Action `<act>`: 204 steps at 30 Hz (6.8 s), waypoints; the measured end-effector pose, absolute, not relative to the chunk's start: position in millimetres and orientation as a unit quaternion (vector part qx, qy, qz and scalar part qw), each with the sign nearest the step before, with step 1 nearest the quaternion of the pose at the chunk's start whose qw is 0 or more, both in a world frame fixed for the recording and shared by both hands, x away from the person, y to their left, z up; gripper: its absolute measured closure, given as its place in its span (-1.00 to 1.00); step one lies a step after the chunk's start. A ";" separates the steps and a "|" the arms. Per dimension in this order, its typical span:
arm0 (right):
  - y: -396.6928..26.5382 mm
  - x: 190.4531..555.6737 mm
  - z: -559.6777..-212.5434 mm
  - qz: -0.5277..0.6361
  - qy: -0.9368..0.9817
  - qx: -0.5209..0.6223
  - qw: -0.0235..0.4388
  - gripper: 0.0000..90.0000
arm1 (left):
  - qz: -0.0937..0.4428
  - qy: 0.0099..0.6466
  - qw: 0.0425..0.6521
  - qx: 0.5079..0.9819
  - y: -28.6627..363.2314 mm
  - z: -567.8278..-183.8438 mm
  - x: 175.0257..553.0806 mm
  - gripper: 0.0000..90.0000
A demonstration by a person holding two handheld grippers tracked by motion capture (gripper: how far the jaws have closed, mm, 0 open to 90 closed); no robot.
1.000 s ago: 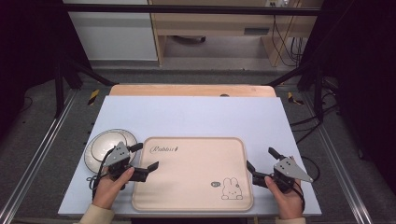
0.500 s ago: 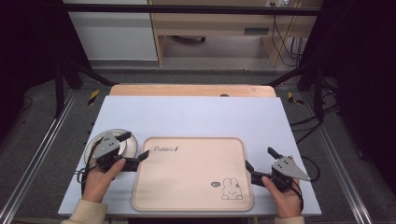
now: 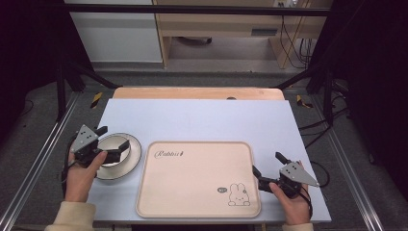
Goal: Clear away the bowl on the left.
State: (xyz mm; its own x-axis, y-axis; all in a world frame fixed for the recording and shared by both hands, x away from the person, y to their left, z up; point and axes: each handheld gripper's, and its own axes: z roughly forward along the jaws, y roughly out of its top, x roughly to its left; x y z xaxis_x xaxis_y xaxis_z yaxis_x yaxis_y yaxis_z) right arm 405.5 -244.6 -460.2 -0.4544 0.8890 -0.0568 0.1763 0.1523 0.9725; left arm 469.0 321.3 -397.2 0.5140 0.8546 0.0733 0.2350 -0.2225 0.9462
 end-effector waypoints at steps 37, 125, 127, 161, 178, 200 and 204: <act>-242.1 406.3 -460.8 0.516 0.681 0.396 0.338 -0.88 | 0.280 0.537 0.409 0.683 388.6 -429.4 480.6 -0.52; -243.6 405.2 -460.8 0.520 0.682 0.380 0.346 -0.89 | 0.209 0.542 0.406 0.705 330.3 -414.3 474.3 0.82; -243.8 405.1 -460.7 0.520 0.682 0.380 0.346 -0.89 | 0.207 0.539 0.405 0.709 328.3 -414.5 474.3 0.81; -243.7 404.8 -460.5 0.524 0.680 0.380 0.345 -0.89 | 0.190 0.511 0.420 0.725 303.6 -408.1 470.8 0.81; -243.7 404.7 -460.4 0.524 0.679 0.383 0.344 -0.89 | 0.181 0.498 0.424 0.734 292.1 -407.4 469.9 0.81; -243.6 404.8 -460.4 0.525 0.679 0.384 0.342 -0.89 | 0.168 0.479 0.424 0.750 271.4 -409.6 469.0 0.81; -243.6 404.9 -460.5 0.524 0.679 0.384 0.342 -0.89 | 0.166 0.475 0.425 0.752 268.1 -409.7 468.9 0.81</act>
State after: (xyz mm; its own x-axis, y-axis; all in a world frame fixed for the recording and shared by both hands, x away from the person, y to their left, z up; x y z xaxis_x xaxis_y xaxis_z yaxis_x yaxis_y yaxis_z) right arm 404.9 -243.6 -460.5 -0.4719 0.8796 -0.0611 0.1630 0.1551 0.9743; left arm 468.9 268.1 -409.7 0.4929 0.8564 -0.1540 0.5733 -0.1865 0.7979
